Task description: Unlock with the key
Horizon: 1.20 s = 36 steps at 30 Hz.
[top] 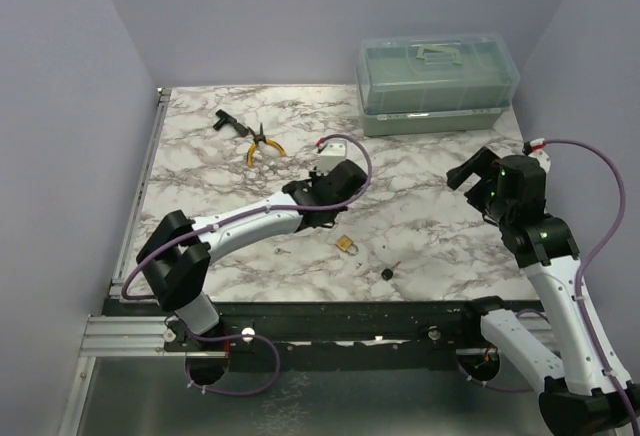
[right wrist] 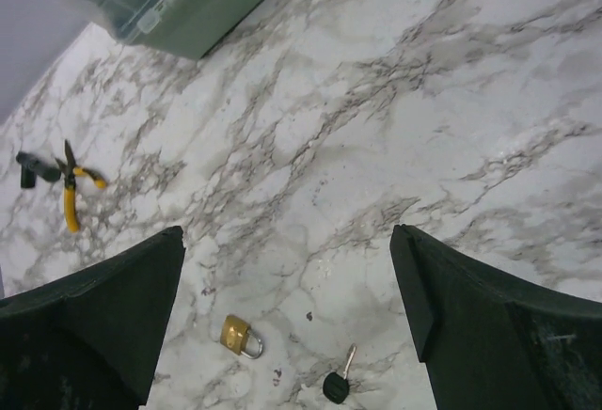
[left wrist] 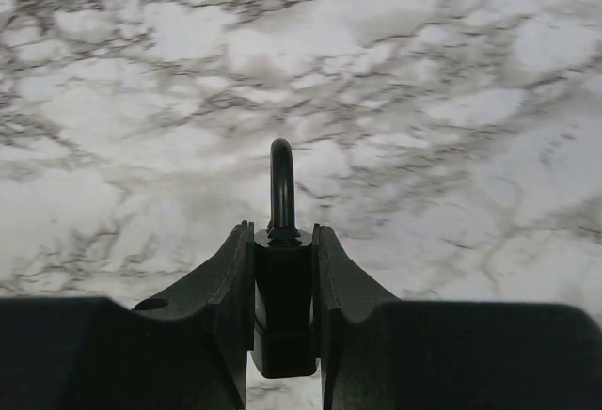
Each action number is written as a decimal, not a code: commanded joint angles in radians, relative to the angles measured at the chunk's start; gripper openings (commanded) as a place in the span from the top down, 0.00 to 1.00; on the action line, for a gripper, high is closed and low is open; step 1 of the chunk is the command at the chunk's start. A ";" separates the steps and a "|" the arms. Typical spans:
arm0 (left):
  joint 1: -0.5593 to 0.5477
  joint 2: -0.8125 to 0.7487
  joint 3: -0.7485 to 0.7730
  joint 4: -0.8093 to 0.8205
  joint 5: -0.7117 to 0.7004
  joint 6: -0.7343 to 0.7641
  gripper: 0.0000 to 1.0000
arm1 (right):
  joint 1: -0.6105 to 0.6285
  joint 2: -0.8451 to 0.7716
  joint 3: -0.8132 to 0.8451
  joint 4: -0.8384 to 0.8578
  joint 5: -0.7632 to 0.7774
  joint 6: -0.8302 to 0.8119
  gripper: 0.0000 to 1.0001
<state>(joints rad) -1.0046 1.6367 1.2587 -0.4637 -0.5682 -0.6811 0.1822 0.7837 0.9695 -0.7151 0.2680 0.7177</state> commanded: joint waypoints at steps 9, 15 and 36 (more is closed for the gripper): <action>0.320 -0.087 -0.239 0.215 0.120 0.058 1.00 | 0.007 0.116 -0.194 0.058 -0.474 0.073 0.07; 0.355 -0.073 -0.285 0.259 0.169 0.045 1.00 | 0.013 0.125 -0.234 -0.008 -0.437 0.089 0.07; 0.362 -0.151 -0.440 0.359 0.172 0.032 0.51 | 0.107 0.254 -0.233 -0.076 -0.299 0.136 0.07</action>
<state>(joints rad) -0.6479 1.5490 0.8341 -0.1429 -0.4046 -0.6479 0.2188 1.0000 0.7296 -0.7326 -0.1120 0.8062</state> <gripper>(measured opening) 0.401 0.932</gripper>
